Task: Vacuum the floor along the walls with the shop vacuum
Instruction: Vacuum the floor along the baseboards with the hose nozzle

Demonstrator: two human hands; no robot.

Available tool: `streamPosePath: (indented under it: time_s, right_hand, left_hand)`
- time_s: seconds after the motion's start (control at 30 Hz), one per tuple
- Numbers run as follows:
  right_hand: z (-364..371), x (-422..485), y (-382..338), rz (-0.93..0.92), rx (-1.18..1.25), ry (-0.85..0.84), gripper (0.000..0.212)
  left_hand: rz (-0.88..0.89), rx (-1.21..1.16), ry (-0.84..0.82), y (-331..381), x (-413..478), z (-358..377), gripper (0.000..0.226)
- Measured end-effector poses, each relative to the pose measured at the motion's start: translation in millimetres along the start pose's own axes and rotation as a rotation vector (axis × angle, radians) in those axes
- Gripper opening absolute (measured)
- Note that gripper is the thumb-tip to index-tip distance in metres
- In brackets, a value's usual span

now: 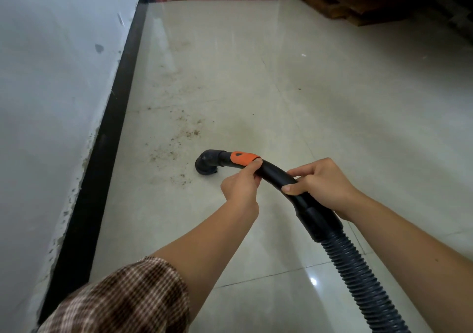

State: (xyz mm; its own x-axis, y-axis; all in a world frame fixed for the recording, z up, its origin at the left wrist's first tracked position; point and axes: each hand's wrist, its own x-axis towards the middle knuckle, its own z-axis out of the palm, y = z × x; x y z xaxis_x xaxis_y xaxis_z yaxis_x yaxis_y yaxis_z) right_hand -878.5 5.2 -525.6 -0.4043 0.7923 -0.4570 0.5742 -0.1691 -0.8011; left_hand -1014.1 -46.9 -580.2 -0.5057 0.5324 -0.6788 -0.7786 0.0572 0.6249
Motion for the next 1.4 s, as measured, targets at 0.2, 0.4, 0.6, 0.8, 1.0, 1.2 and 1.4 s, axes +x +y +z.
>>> streamPosePath:
  time_s: [0.2, 0.4, 0.6, 0.8, 1.0, 1.2, 1.4]
  right_hand:
    - [9.5, 1.4, -2.3, 0.006, -0.029, -0.042, 0.036]
    - [17.4, -3.4, -6.4, -0.022, -0.048, -0.104, 0.025]
    - [31.0, -6.4, -10.6, -0.044, -0.061, -0.143, 0.022]
    - [45.6, -6.3, -12.6, -0.056, -0.081, -0.178, 0.023]
    - [62.3, -1.8, -19.9, -0.091, -0.068, -0.193, 0.023]
    - [87.1, 6.0, -28.5, -0.142, -0.077, -0.219, 0.024]
    - [110.5, 12.4, -34.2, -0.185, -0.095, -0.252, 0.02]
  left_hand:
    - [-0.011, -0.017, 0.049, 7.0, -6.1, -14.0, 0.019]
    - [-0.004, -0.015, 0.102, 10.3, -12.1, -27.0, 0.019]
    - [0.013, -0.027, 0.116, 17.4, -13.7, -42.4, 0.019]
    - [0.011, -0.027, 0.117, 24.8, -11.8, -57.4, 0.02]
    - [0.038, -0.045, 0.133, 36.4, -6.5, -68.5, 0.019]
    - [0.079, -0.061, 0.164, 52.7, 2.3, -85.7, 0.02]
    - [0.128, -0.089, 0.207, 65.4, 6.9, -102.5, 0.022]
